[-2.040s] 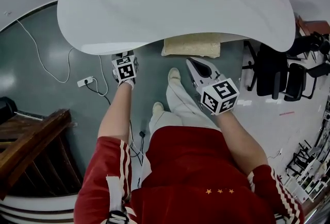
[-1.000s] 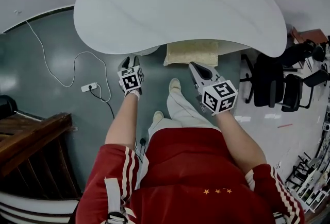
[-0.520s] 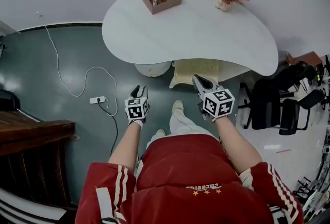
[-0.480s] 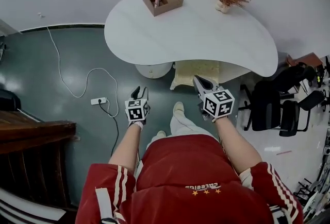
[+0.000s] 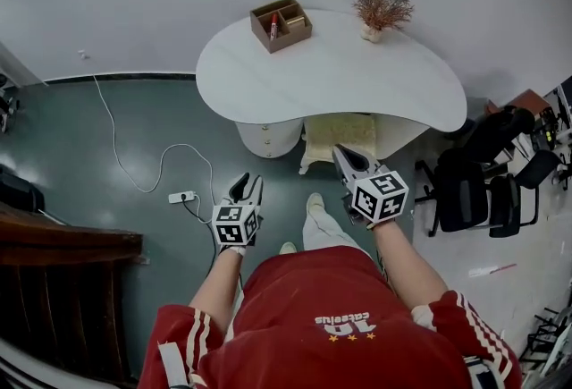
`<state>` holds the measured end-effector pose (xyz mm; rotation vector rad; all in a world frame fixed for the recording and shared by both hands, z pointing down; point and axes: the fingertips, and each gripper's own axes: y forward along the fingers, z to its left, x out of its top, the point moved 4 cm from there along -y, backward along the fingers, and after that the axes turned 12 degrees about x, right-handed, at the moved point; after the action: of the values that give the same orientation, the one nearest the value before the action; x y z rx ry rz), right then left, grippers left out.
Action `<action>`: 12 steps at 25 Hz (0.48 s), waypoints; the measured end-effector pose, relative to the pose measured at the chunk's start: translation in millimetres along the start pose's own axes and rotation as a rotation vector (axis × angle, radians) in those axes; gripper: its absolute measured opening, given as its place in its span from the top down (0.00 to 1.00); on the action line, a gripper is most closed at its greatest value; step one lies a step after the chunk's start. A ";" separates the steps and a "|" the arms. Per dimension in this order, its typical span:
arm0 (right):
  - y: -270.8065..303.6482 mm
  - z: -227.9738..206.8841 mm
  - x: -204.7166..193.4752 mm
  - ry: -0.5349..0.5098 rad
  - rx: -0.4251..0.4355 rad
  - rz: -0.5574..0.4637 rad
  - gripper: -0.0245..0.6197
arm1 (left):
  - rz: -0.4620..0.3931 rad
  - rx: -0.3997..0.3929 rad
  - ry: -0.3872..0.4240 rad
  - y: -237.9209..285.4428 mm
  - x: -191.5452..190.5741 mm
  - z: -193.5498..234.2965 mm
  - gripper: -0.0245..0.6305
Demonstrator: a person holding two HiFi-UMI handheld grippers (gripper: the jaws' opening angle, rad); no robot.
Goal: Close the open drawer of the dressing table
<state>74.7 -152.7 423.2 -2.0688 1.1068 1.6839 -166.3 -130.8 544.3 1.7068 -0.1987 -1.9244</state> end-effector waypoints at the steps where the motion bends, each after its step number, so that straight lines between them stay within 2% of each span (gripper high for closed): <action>1: -7.7 7.3 4.8 -0.016 -0.004 -0.009 0.96 | -0.014 -0.026 -0.004 -6.6 6.0 -4.8 0.78; 4: -31.4 24.6 15.2 -0.051 -0.010 -0.031 0.96 | -0.051 -0.088 0.007 -21.9 22.3 -19.3 0.78; 9: -82.0 39.9 33.0 0.008 -0.015 -0.109 0.96 | -0.121 -0.151 0.011 -57.1 51.0 -47.8 0.78; 12: -110.6 40.3 53.1 -0.023 -0.016 -0.145 0.96 | -0.159 -0.169 0.040 -78.0 70.5 -65.3 0.78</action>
<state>123.7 -73.5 333.6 -2.0800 0.9158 1.6477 -130.5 -84.2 435.4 1.6897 0.1154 -1.9561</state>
